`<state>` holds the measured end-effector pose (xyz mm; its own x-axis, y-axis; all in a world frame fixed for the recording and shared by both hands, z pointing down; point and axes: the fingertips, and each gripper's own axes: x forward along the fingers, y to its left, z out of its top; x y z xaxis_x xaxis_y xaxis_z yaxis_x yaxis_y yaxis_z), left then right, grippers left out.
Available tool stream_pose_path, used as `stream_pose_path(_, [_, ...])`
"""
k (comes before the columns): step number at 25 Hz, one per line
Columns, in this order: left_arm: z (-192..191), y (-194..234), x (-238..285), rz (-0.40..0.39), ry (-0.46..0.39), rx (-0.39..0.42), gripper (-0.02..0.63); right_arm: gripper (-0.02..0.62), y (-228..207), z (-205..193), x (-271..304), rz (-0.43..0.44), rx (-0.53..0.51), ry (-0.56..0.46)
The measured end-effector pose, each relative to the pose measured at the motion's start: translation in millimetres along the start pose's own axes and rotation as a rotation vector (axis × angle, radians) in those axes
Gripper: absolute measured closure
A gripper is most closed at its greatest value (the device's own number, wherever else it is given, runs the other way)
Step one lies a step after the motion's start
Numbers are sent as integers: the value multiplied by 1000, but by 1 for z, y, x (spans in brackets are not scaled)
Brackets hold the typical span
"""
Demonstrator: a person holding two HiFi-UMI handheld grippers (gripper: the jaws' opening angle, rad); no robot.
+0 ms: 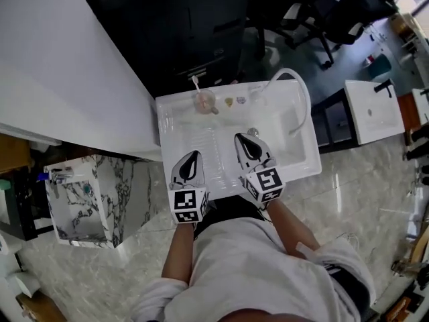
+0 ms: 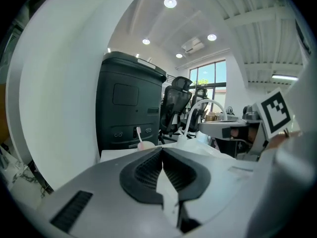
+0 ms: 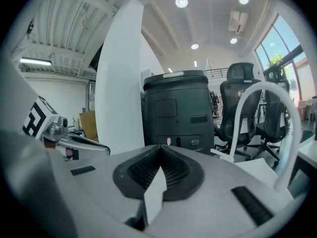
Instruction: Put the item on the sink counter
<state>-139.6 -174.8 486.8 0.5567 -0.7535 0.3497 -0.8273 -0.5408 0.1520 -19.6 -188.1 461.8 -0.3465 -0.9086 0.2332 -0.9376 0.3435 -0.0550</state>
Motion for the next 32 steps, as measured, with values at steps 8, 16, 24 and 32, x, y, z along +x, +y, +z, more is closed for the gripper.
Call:
stream_pose_path(8, [-11,-50,-43,-59,-70,-6,595,591,7,4,-92,-101,-60,-34])
stream_pose_path(16, [-38,-93,-67,-124,-46,10,595,591,11,-17,-157,-167,-69,11])
stream_pose_path(24, [-4,-135,-64,-162,-125,66,595,591,-23,13,-186,-186,-112,-49])
stream_pose_path(32, [17,-206,-64,-130,-190,47,595,591,-64,43,-243,-178,-136,-144])
